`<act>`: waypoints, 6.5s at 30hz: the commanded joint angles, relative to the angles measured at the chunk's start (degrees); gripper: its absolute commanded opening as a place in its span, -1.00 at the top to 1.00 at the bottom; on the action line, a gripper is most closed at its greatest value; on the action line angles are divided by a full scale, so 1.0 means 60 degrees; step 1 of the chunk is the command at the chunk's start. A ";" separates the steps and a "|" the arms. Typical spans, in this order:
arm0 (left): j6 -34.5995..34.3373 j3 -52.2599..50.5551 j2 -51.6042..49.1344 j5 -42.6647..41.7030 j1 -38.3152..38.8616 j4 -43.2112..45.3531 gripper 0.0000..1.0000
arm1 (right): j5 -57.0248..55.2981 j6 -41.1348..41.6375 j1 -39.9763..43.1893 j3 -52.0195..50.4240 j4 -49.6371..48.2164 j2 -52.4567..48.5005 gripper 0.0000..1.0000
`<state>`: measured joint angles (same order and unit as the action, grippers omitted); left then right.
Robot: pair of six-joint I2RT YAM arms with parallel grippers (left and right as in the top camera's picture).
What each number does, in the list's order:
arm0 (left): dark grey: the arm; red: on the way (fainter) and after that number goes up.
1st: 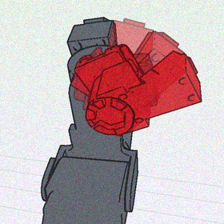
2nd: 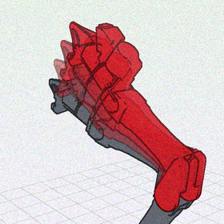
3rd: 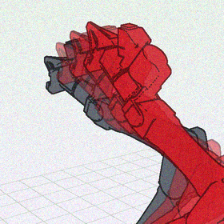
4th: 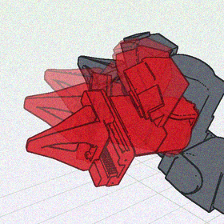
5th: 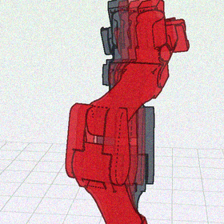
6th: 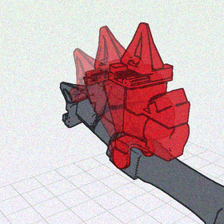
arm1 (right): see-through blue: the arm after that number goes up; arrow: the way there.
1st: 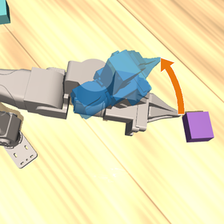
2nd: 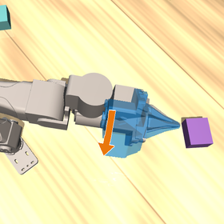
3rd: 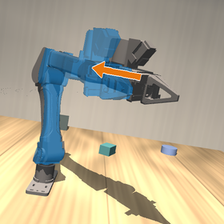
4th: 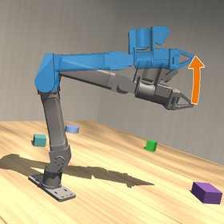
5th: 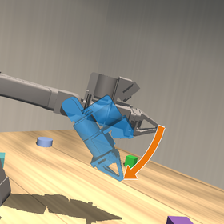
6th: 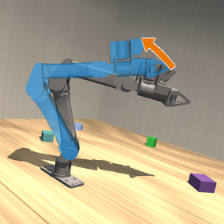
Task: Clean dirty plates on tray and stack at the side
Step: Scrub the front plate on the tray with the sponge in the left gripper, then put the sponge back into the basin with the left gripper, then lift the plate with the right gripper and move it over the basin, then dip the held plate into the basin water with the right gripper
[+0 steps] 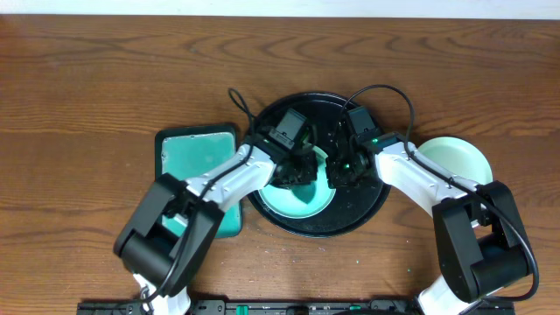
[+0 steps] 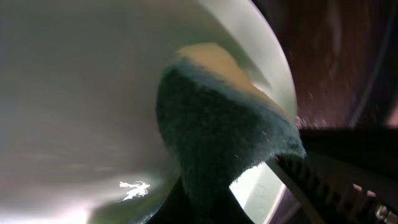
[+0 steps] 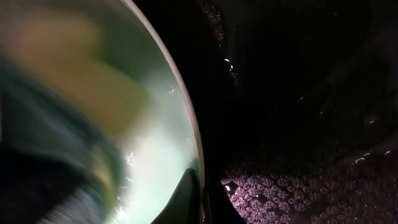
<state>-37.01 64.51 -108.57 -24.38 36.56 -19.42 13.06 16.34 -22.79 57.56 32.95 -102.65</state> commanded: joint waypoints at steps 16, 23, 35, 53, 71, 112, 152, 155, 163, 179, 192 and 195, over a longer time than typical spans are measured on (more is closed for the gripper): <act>-0.0390 0.0069 0.0616 0.4036 0.0270 -0.3326 0.86 | 0.0044 -0.0197 -0.0168 -0.0040 0.0168 -0.0197 0.97; -0.0117 0.0066 0.1126 0.5974 -0.0259 -0.3767 0.86 | 0.0044 -0.0200 -0.0168 -0.0040 0.0189 -0.0197 0.97; 0.1137 0.0036 0.0896 0.2401 -0.1705 -0.2233 0.86 | 0.0040 -0.0302 -0.0168 -0.0040 0.0186 -0.0197 0.98; 0.1290 0.0022 -0.0131 -0.0510 0.0204 -0.0517 0.85 | 0.0044 -0.0299 -0.0168 -0.0040 0.0215 -0.0197 0.97; 0.1523 0.0022 0.3610 0.2983 -0.1996 -0.4288 0.86 | 0.0044 -0.0299 -0.0168 -0.0040 0.0262 -0.0197 0.97; 0.1523 -0.0659 0.9147 0.4382 -0.4707 -0.5621 -0.59 | -0.1534 -0.1883 -0.2193 0.0787 -0.2422 0.3391 0.97; 0.1311 -0.0659 0.9184 0.4382 -0.4707 -0.5617 -0.61 | -0.9457 -0.8386 -0.6721 0.0783 -0.9388 0.2018 0.98; 0.1311 -0.0659 0.9184 0.4382 -0.4707 -0.5617 -0.61 | -0.9457 -0.8386 -0.6721 0.0783 -0.9402 0.2022 0.98; 0.1311 -0.0659 0.9184 0.4386 -0.4707 -0.5617 -0.61 | -0.9453 -0.8564 -0.6721 0.0783 -0.9428 0.2022 0.98; 0.1311 -0.0659 0.9184 0.4382 -0.4707 -0.5617 -0.62 | -0.9457 -0.8743 -0.6721 0.0783 -0.9639 0.2022 0.98; 0.1311 -0.0659 0.9184 0.4382 -0.4707 -0.5617 -0.61 | -0.9457 -0.8743 -0.6721 0.0783 -0.9643 0.2022 0.98; 0.1311 -0.0659 0.9184 0.4382 -0.4707 -0.5617 -0.61 | -0.9453 -0.8739 -0.6721 0.0783 -0.9643 0.2022 0.98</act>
<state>-28.67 59.07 -53.47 1.67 8.51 -52.95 -43.13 -35.68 -62.85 61.91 -24.36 -92.09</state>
